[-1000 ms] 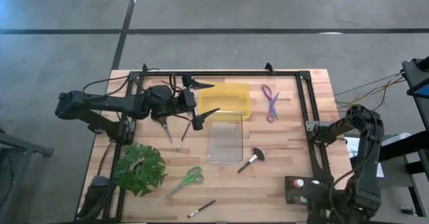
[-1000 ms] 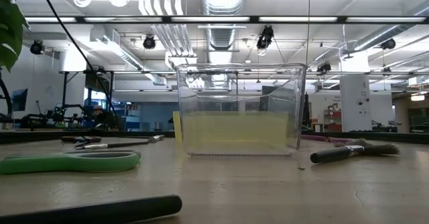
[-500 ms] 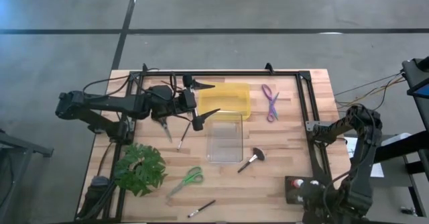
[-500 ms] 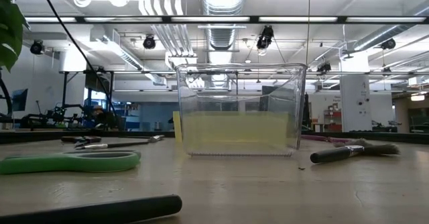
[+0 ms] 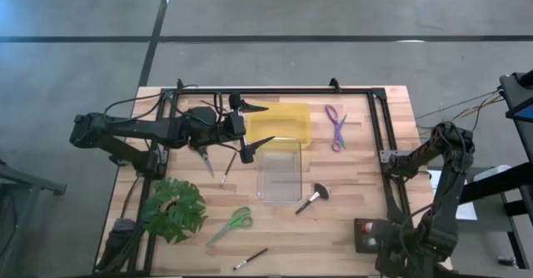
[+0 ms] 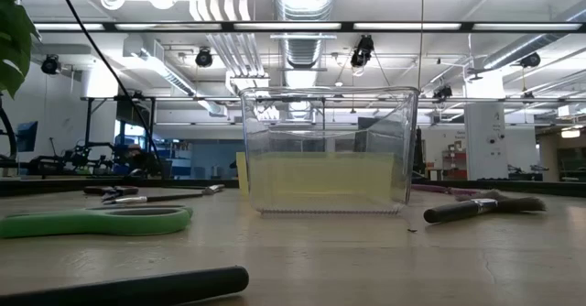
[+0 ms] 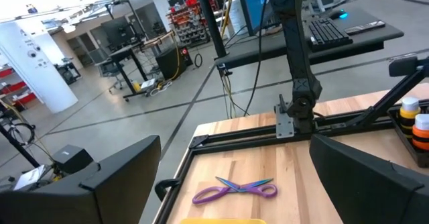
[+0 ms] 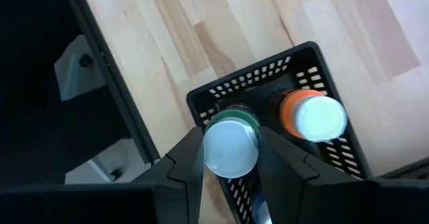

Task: Pick & Place Paint Supplies
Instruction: Put the green paint bottle into the black bin

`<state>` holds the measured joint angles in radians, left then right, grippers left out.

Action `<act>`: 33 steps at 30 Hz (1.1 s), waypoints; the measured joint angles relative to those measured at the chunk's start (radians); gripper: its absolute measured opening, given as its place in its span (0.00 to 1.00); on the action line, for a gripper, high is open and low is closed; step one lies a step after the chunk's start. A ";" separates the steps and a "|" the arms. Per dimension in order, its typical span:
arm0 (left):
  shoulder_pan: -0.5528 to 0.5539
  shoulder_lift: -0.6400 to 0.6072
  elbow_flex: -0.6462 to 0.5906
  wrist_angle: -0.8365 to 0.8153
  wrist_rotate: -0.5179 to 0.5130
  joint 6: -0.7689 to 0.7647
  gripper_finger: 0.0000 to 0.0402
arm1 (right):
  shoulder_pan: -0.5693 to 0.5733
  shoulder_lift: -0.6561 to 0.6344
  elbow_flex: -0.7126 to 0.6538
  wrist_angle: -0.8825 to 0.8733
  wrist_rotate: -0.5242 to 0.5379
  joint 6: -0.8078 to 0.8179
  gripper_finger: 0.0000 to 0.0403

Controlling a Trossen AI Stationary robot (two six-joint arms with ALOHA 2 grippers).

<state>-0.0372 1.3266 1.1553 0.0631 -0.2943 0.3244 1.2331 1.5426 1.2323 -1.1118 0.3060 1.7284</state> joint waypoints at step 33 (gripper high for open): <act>0.000 0.000 0.000 -0.001 0.001 0.000 0.97 | 0.019 -0.062 -0.198 0.209 0.006 0.019 0.26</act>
<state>-0.0368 1.3266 1.1553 0.0622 -0.2935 0.3244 1.2526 1.4808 1.0345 -0.9030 0.3119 1.7475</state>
